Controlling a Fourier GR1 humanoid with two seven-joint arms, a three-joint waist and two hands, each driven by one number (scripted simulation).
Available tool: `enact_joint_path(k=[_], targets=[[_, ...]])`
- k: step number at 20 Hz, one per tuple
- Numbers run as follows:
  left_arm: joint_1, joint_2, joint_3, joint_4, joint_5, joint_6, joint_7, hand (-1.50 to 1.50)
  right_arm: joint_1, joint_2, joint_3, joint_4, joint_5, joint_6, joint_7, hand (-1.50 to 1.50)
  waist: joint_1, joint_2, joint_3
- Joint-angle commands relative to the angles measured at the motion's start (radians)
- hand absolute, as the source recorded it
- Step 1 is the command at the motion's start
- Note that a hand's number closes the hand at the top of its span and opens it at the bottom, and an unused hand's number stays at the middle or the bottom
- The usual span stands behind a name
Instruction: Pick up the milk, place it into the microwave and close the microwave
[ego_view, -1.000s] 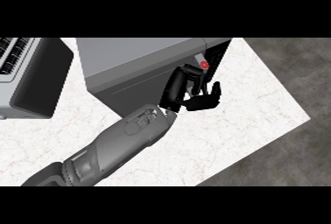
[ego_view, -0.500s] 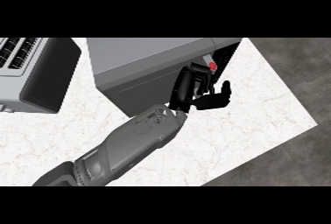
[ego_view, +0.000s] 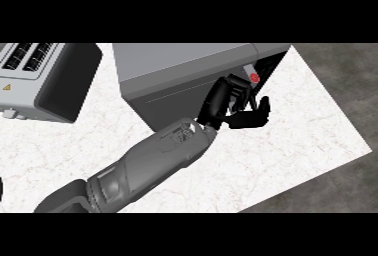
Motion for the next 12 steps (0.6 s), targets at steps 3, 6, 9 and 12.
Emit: enact_joint_path(k=[3, 6, 9, 12], targets=[[0.035, 0.102, 0.078, 0.177, 0.042, 0.026, 0.005, -1.5, 0.024, -0.008, -0.034, -0.02, -0.024, -0.012, 0.012, -1.5, 0.052, 0.006, -0.004], [0.042, 0.103, 0.068, 0.176, 0.052, 0.012, -0.02, -1.5, 0.029, -0.012, -0.052, -0.021, -0.026, -0.022, 0.013, -1.5, 0.074, 0.011, -0.005], [0.028, 0.108, 0.067, 0.179, 0.069, -0.002, -0.018, -1.5, 0.042, -0.009, -0.056, -0.036, -0.039, -0.025, 0.021, -1.5, 0.089, 0.004, -0.004], [0.047, 0.103, 0.053, 0.186, 0.081, -0.015, -0.035, -1.5, 0.061, -0.016, -0.07, -0.054, -0.04, -0.026, 0.028, -1.5, 0.087, 0.001, -0.004]])
